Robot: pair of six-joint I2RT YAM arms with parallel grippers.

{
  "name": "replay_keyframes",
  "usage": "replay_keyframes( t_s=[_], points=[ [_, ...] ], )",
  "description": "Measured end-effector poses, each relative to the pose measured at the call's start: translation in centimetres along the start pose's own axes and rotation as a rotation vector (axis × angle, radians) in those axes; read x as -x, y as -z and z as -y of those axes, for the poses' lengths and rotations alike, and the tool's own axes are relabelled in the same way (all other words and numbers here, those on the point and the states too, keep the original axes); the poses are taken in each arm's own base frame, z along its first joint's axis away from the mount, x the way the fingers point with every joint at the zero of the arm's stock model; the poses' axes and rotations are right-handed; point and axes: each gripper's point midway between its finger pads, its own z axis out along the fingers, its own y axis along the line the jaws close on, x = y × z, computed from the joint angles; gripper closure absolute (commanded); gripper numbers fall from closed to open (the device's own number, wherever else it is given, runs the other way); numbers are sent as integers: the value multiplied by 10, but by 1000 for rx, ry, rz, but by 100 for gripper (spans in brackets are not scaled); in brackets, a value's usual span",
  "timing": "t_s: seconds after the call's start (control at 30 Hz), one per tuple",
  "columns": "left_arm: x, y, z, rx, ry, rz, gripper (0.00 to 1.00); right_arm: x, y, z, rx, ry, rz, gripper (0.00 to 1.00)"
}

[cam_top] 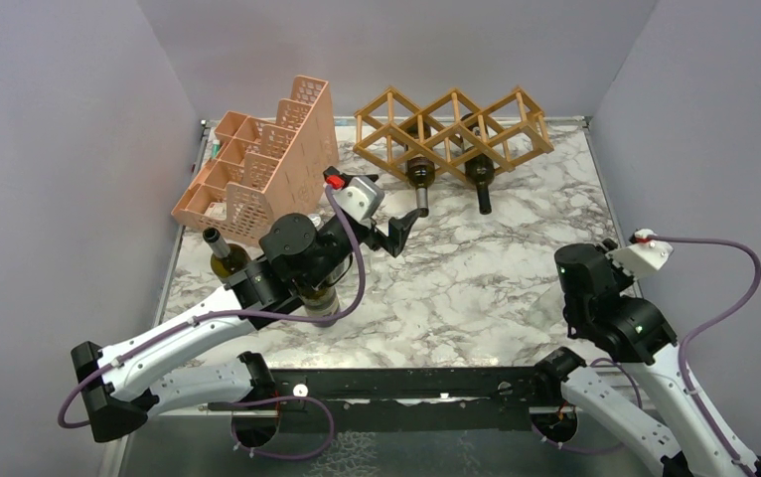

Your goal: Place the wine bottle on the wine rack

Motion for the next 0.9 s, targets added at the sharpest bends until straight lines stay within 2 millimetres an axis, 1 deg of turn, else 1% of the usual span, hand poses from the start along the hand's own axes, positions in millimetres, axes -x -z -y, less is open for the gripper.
replay_keyframes(
  t_s=[0.13, 0.23, 0.27, 0.37, 0.43, 0.53, 0.57, 0.6, 0.63, 0.8, 0.9],
  points=[
    [-3, -6, 8, -30, 12, 2, 1, 2, 2, -17, 81, 37, -19, 99],
    [-8, -12, 18, -76, 27, 7, 1, 4, 6, -33, 157, 72, -40, 99],
    [-12, -15, 25, -104, 33, 7, 1, 6, 8, -39, 184, 83, -49, 99],
    [-28, -24, 47, -200, 54, -12, 1, 14, 14, -58, 262, 106, -71, 99],
    [-42, -31, 64, -273, 70, -36, 1, 18, 19, -72, 316, 121, -90, 99],
    [-61, -40, 85, -357, 103, -70, 1, 22, 27, -91, 401, 145, -118, 99],
    [-62, -39, 90, -382, 116, -71, 2, 23, 30, -97, 430, 151, -127, 99],
    [-76, -44, 98, -408, 129, -100, 2, 24, 33, -102, 455, 158, -136, 99],
    [-80, -46, 103, -428, 141, -104, 2, 25, 36, -107, 480, 165, -145, 99],
    [-110, -58, 131, -526, 207, -141, 3, 30, 50, -128, 591, 180, -177, 99],
    [-122, -59, 146, -567, 223, -140, 2, 34, 57, -137, 645, 178, -188, 99]
  ],
)
